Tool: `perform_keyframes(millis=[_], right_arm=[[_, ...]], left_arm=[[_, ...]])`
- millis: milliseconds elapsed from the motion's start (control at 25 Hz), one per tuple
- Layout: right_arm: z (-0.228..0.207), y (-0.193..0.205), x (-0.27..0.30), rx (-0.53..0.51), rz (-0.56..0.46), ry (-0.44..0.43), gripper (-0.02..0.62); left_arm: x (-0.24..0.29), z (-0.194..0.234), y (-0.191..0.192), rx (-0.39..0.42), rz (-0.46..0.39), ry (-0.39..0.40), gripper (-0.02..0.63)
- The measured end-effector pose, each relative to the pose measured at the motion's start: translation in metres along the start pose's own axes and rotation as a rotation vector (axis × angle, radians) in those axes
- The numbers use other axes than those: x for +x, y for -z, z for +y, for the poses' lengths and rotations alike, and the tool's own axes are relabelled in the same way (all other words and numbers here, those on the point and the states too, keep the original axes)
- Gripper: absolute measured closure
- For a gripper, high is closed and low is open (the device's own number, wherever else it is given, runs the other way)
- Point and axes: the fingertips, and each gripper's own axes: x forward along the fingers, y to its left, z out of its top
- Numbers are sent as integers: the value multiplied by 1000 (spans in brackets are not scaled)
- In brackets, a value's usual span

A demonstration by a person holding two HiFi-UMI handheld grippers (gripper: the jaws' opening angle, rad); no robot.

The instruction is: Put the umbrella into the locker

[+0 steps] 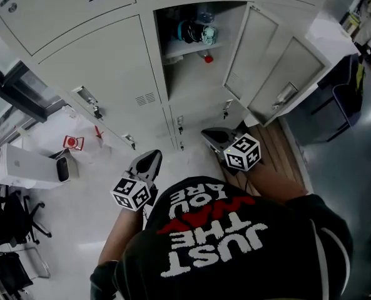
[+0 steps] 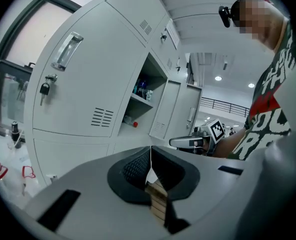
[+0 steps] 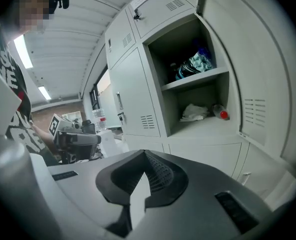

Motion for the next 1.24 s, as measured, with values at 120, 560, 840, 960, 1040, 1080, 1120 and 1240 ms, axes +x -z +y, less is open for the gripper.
perform_keyframes(millis=[120,560,840,960,1040,1080,1120,1240], right_arm=[[2,14,5,60,16,-20,561],[4,31,14,63,79,-29,561],[4,20,16,31,68,-27,561],[4,18,16,27,65,-28,561],[3,17,16,26,64,-27,561],[2,16,15,26,63,-26,561],[2,15,15,25,63,-26,561],[2,14,14,21,62,-26,561]], left_arm=[[-3,2,14,-30,17,-7,591],[-7,12,22,-45,22,-21,591],[-5,12,14,-42,6,-11,591],[-5,13,13,-42,5,-10,591],[-5,13,12,-41,5,-9,591],[-5,13,11,-40,5,-9,591],[-5,14,11,-39,6,-9,591],[-6,14,10,-36,6,-10,591]])
